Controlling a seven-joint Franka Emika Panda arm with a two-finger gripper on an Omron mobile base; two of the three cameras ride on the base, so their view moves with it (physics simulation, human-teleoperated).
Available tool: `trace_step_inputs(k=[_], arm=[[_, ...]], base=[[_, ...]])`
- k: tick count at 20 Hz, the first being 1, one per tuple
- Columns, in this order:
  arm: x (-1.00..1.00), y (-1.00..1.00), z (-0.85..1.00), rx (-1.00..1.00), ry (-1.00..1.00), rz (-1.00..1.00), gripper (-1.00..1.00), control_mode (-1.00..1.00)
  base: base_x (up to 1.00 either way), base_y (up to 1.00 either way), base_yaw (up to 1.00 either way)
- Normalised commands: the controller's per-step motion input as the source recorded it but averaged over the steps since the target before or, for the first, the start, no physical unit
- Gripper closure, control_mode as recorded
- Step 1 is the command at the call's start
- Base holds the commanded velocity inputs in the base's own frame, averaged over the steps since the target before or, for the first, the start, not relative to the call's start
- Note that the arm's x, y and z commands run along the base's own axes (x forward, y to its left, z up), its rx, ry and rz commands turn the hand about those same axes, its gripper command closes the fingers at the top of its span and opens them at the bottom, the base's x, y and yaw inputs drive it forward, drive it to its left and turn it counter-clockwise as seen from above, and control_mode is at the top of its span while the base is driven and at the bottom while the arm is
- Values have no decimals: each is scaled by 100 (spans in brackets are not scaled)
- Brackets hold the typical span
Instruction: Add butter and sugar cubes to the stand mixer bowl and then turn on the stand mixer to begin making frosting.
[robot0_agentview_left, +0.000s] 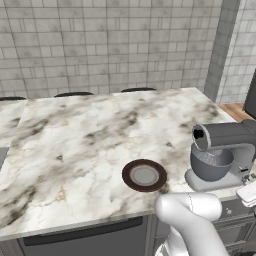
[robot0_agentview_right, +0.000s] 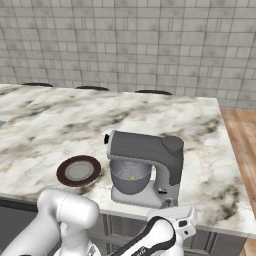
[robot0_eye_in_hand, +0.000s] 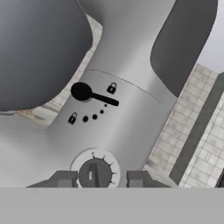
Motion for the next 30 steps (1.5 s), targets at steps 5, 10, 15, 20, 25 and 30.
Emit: trace_step_inputs(k=[5, 10, 15, 20, 25, 30], arm=[[-12, 0, 0, 0, 0, -4, 100, -100], [-11, 0, 0, 0, 0, -8, 100, -100], [0, -3, -3, 2, 3, -3, 100, -100], [0, -4, 0, 14, 2, 0, 100, -100], [0, 0, 0, 21, 2, 0, 100, -100], [0, 0, 0, 24, 4, 0, 100, -100]], base=[[0, 0, 0], [0, 0, 0], [0, 0, 0], [0, 0, 0], [0, 0, 0], [0, 0, 0]])
